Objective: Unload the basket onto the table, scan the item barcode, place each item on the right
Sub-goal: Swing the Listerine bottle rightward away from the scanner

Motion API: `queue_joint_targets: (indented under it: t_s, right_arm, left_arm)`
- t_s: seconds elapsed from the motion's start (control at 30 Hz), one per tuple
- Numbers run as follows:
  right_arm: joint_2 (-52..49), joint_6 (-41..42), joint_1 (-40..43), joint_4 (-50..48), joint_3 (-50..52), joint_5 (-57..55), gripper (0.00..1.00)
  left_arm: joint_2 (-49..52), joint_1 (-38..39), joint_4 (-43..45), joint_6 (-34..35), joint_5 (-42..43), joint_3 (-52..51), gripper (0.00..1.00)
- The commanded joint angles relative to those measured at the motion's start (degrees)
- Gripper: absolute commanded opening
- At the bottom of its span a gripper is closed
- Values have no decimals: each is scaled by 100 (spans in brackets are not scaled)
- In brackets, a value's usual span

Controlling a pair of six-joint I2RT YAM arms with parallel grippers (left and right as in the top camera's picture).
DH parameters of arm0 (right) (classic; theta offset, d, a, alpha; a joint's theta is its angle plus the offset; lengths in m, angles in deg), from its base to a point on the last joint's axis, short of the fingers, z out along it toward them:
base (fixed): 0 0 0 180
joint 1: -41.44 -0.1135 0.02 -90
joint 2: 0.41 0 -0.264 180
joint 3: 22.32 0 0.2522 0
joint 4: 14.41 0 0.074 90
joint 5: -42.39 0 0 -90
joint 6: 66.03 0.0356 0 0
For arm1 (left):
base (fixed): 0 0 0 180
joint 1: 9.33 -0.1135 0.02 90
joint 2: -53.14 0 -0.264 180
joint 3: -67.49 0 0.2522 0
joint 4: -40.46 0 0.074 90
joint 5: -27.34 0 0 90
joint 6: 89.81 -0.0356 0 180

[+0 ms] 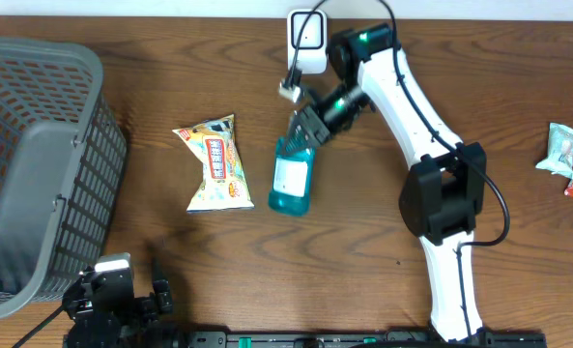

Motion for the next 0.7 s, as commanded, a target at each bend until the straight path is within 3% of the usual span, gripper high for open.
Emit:
queue_joint_targets:
  t_s: [0.0, 0.33, 0.47, 0.67]
  right_arm:
    - [964, -544, 52, 96, 951, 422, 1]
    - [3294, -2085, 647, 85, 4181, 684, 1]
    - [3893, -2371, 876, 52, 4889, 780, 1]
    - [4175, -2522, 1051, 22, 5075, 1003, 1]
  left_arm:
    - [-4, -15, -2, -79, -72, 24, 98]
    - [-4, -15, -2, -79, -72, 24, 98]
    - [-4, -15, -2, -79, -74, 24, 98]
    - [-4, -15, -2, -79, -72, 24, 98]
